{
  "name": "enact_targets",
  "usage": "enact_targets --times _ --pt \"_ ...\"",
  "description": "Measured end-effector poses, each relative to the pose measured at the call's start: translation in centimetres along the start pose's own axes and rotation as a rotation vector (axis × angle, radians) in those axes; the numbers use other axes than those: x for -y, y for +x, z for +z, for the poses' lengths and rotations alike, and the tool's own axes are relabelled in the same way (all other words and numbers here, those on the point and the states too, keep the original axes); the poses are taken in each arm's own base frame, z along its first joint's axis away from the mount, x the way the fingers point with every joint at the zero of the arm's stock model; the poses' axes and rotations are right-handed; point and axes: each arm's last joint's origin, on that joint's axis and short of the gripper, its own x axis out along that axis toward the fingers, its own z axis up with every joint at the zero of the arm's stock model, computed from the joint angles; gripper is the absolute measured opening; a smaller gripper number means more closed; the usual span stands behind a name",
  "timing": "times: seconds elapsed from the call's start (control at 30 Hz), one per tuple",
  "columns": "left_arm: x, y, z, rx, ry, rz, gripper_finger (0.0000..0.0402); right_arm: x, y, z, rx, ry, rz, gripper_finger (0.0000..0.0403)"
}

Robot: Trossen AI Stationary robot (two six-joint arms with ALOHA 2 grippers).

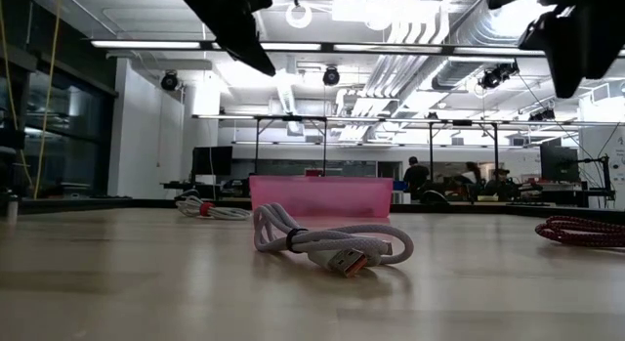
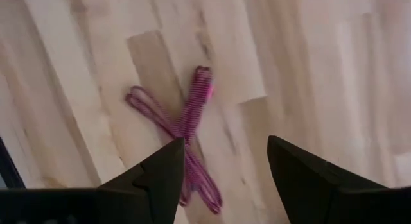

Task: Pick and place USB-C Cables
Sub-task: Put the pink charger cable into the pink bin

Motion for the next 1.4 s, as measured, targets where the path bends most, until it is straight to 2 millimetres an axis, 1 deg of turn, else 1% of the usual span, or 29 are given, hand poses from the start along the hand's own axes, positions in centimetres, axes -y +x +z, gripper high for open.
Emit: enact_targets --times 0.13,0.3,0.43,0.67,0.97,1.23,1.4 --pt "0.0 0.0 0.0 -0.001 -0.010 0.000 0.0096 -0.9 1.2 -0.8 0.018 -0.025 0.029 0.0211" --pt "0.1 0.0 -0.3 -0.033 -0.027 -0.010 0.0096 -1.2 3.2 -2.1 -0.018 0.006 0.042 0.0211" --pt "0.2 0.0 -0.6 -0.058 -0.038 -0.018 0.0096 -1.6 4.2 -2.7 -0.004 -0.010 0.061 0.0211" --pt "0.2 0.0 -0.6 -0.058 -0.054 -0.017 0.0096 -1.9 6.5 -3.4 -0.012 -0.035 0.057 0.0211" --pt "0.2 0.0 -0.5 -0.054 -0.071 -0.016 0.0096 -2.5 8.3 -3.2 -0.044 -0.073 0.038 0.0211" --pt "0.2 0.0 -0.5 -0.052 -0.072 -0.015 0.0096 -3.0 10.2 -3.3 -0.150 -0.097 0.042 0.0211" --pt "0.2 0.0 -0.5 -0.051 -0.072 -0.015 0.0096 -3.1 11.3 -3.3 -0.178 -0.098 0.012 0.0211"
